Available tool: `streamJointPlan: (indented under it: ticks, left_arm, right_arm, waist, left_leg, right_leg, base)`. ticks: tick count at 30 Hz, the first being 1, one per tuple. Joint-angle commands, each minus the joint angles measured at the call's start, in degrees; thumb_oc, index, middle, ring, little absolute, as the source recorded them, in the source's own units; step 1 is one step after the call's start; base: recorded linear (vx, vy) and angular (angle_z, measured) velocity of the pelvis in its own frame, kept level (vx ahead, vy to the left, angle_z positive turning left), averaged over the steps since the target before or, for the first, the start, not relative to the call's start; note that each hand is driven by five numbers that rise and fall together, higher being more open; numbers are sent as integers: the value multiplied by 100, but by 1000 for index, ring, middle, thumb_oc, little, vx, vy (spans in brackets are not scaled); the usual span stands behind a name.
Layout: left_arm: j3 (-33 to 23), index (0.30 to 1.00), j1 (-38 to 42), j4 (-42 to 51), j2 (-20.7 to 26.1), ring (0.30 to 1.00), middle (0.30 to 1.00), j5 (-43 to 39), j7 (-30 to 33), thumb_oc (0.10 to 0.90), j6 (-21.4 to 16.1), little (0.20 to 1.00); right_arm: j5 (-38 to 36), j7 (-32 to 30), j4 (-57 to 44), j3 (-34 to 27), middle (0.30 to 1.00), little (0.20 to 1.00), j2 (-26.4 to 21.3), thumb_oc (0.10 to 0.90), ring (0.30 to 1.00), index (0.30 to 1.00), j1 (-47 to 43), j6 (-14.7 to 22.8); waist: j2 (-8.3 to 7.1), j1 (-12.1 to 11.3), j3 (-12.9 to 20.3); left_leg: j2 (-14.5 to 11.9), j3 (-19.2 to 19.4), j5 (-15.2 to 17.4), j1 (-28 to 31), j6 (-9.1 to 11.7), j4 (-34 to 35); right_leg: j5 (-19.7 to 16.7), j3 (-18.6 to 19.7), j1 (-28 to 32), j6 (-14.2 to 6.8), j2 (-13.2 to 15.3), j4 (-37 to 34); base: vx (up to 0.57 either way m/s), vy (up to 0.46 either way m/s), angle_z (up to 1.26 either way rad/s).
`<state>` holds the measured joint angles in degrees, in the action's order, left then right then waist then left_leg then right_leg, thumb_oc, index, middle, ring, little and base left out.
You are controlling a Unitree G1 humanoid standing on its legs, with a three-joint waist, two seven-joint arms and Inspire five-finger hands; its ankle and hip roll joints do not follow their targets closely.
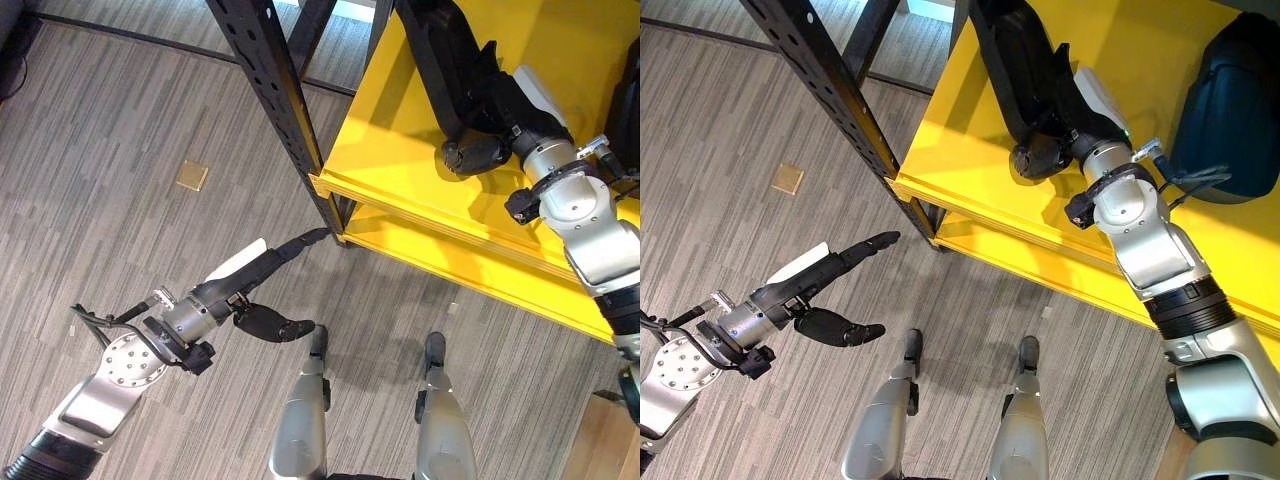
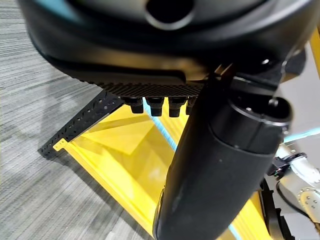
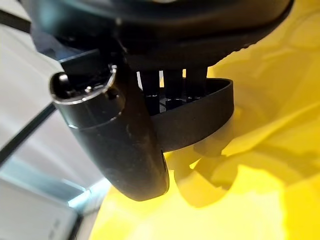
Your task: Move parts from the plastic box to the shelf.
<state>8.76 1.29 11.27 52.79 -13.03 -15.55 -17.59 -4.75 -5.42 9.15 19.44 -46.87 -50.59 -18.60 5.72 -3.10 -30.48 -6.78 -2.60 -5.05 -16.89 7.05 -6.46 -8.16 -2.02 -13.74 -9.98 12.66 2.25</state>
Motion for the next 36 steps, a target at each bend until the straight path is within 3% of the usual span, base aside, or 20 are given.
streamJointPlan:
  ticks: [1, 9, 21, 33, 35, 36]
  left_arm:
    - [-261, 1000, 60, 454, -274, 1000, 1000, -30, 271, 900, -367, 1000]
    - [-157, 1000, 122, 407, -435, 1000, 1000, 92, 283, 900, -328, 1000]
    - [18, 1000, 167, 380, -618, 1000, 1000, 185, 382, 900, -355, 1000]
    - [135, 1000, 218, 345, -689, 1000, 1000, 295, 432, 900, -344, 1000]
    - [130, 1000, 214, 351, -691, 1000, 1000, 278, 420, 900, -330, 1000]
    - [135, 1000, 211, 347, -692, 1000, 1000, 294, 406, 900, -343, 1000]
  right_arm:
    - [-137, -353, -87, -334, 314, 314, -96, 410, 314, 314, -116, -273]
    - [-346, -856, 85, -566, 300, 300, 276, 400, 300, 300, -22, -327]
    - [-713, -1524, 205, -830, 344, 344, 650, 431, 344, 344, 64, -295]
    - [-681, -1531, 347, -832, 360, 360, 833, 443, 360, 360, 0, -216]
    - [-653, -1461, 369, -810, 456, 456, 833, 512, 456, 456, -20, -224]
    - [-897, -1420, 389, -796, 638, 638, 836, 641, 638, 638, -39, -231]
  waist:
    - [46, 96, 69]
    - [80, 142, 69]
    - [157, 196, 78]
    - [181, 166, 90]
    - [181, 160, 90]
    - [182, 153, 94]
  left_leg:
    - [-3, 594, 682, 220, -428, -220]
    - [31, 628, 712, 301, -438, -191]
    - [105, 693, 739, 406, -462, -104]
    - [130, 675, 753, 420, -470, -118]
    - [133, 666, 753, 407, -464, -138]
    - [132, 664, 755, 408, -466, -139]
  right_leg:
    - [961, -68, -122, 167, 73, 824]
    - [945, 10, -88, 166, 73, 794]
    - [876, 90, -40, 119, 139, 691]
    - [876, 94, -8, 118, 149, 686]
    - [874, 97, -11, 120, 153, 692]
    - [876, 96, -11, 119, 153, 695]
  base:
    - [2, 34, 0]
    - [3, 13, -1]
    - [18, 37, -3]
    - [0, 0, 0]
    - [0, 0, 0]
    - [0, 0, 0]
